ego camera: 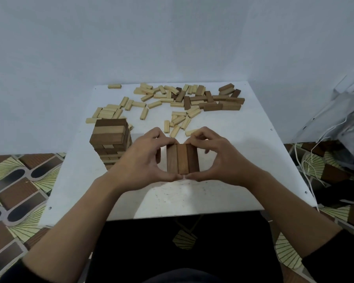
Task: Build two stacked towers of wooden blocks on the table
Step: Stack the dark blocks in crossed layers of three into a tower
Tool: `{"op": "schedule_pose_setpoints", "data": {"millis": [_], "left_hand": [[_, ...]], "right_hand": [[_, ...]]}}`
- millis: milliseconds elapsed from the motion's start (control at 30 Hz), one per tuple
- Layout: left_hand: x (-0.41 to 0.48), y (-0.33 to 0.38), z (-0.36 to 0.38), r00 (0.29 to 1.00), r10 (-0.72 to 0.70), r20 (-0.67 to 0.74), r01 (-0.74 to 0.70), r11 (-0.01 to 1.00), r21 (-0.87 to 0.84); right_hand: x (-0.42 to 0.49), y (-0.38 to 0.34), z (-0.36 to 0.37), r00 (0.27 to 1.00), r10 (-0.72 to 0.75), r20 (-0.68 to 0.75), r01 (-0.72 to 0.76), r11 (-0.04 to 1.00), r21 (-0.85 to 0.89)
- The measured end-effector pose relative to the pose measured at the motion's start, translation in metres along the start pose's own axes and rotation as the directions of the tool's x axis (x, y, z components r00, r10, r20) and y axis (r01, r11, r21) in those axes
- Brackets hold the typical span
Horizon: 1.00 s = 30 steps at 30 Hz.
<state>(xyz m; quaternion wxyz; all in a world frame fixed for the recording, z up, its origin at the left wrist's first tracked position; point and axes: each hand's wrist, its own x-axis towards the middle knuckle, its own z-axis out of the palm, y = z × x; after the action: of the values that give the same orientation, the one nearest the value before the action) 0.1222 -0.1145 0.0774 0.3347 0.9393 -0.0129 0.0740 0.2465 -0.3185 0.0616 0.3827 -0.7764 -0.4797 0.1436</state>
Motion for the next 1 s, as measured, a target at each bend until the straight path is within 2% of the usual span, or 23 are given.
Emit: {"op": "schedule_pose_setpoints", "data": {"millis": [133, 333, 467, 633, 1000], "left_hand": [[-0.004, 0.016, -0.031, 0.999, -0.002, -0.034, 0.003, 1.0, 0.03], [-0.01, 0.024, -0.084, 0.995, 0.07, -0.065, -0.059, 0.986, 0.156], [-0.011, 0.009, -0.114, 0.993, 0.089, -0.08, -0.073, 0.98, 0.183], [-0.012, -0.03, -0.141, 0.998, 0.029, -0.048, -0.019, 0.979, 0.203], [-0.012, -0.09, -0.151, 0.997, -0.067, 0.048, 0.06, 0.989, 0.133]], "right_hand": [[0.01, -0.025, -0.014, 0.997, -0.067, -0.032, 0.066, 0.998, -0.015], [0.037, -0.06, -0.022, 0.984, -0.161, -0.076, 0.162, 0.987, 0.014], [0.067, -0.079, -0.014, 0.987, -0.148, -0.062, 0.149, 0.989, 0.011], [0.104, -0.097, 0.008, 0.99, -0.14, -0.027, 0.139, 0.989, -0.046], [0.138, -0.102, 0.04, 0.999, -0.042, 0.03, 0.047, 0.981, -0.187]]}}
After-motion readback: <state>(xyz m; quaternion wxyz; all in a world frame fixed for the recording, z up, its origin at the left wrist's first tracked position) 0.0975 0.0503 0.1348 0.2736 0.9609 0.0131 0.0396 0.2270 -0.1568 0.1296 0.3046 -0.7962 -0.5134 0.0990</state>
